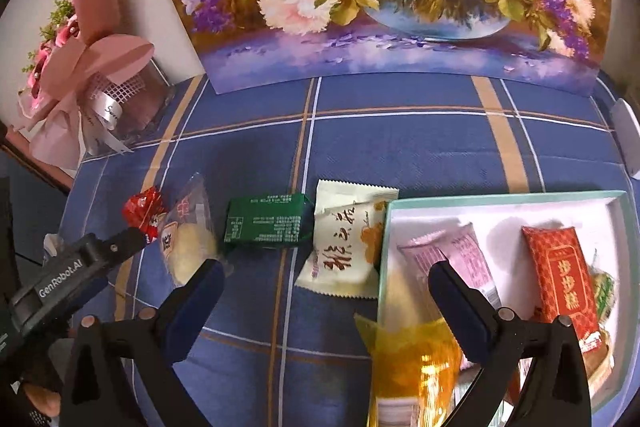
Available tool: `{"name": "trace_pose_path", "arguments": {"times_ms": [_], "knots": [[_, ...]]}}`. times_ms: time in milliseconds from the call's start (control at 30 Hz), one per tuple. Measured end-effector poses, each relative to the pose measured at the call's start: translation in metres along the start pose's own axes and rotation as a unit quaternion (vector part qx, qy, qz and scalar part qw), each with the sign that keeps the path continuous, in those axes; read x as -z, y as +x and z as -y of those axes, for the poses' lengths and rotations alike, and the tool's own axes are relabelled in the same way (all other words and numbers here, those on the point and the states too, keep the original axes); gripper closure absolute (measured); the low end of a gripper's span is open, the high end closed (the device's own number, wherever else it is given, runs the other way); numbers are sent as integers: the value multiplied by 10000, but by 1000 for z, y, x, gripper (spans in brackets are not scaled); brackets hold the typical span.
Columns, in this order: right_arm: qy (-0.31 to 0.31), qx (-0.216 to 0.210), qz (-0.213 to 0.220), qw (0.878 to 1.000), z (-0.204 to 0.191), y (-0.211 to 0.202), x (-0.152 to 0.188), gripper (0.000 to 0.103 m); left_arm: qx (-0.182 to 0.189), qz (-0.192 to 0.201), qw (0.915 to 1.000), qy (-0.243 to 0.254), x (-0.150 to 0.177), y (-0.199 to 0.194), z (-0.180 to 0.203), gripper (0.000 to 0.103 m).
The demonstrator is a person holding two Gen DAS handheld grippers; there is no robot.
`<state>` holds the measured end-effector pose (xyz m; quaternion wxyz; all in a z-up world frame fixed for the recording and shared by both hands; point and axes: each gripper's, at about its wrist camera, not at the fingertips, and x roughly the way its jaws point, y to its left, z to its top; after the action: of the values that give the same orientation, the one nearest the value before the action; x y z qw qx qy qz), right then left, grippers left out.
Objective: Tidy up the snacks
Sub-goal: 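Withdraw both grippers from the tray toward the remaining snacks, then grasp the clear steamed-bun packet with the left gripper while the right grasps the green packet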
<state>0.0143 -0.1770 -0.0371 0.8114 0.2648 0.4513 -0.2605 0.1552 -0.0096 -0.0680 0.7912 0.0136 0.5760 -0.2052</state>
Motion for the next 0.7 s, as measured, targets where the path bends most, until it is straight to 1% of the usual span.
{"name": "trace_pose_path", "arguments": {"times_ms": [67,100,200,267,333,400,500,567,600,633,700], "knots": [[-10,13,-24,10000,1,5,-1,0,31,14,9998,180,-2,5,10,2],[-25,48,-40,10000,1,8,-2,0,73,-44,9997,222,-2,11,13,2],[-125,262,-122,9995,0,17,-5,0,265,-218,9992,201,-3,24,16,2],[-110,321,-175,9993,2,22,-8,0,280,-314,9987,274,-2,31,20,2],[-18,308,-265,9992,6,28,-11,0,254,-359,9983,375,-1,35,25,2],[37,262,-306,9992,9,33,-13,0,306,-358,9979,451,-1,37,29,2],[46,264,-290,9992,11,37,-15,0,325,-314,9976,521,-3,40,33,3],[30,320,-279,9991,11,39,-16,0,304,-293,9975,564,-3,42,34,8],[5,346,-283,9990,11,41,-16,0,282,-317,9974,585,-2,44,34,17],[-24,368,-291,9989,10,43,-16,0,276,-350,9973,580,-2,46,34,27],[-53,371,-285,9989,9,46,-16,0,326,-417,9971,542,-2,50,33,32]]}}
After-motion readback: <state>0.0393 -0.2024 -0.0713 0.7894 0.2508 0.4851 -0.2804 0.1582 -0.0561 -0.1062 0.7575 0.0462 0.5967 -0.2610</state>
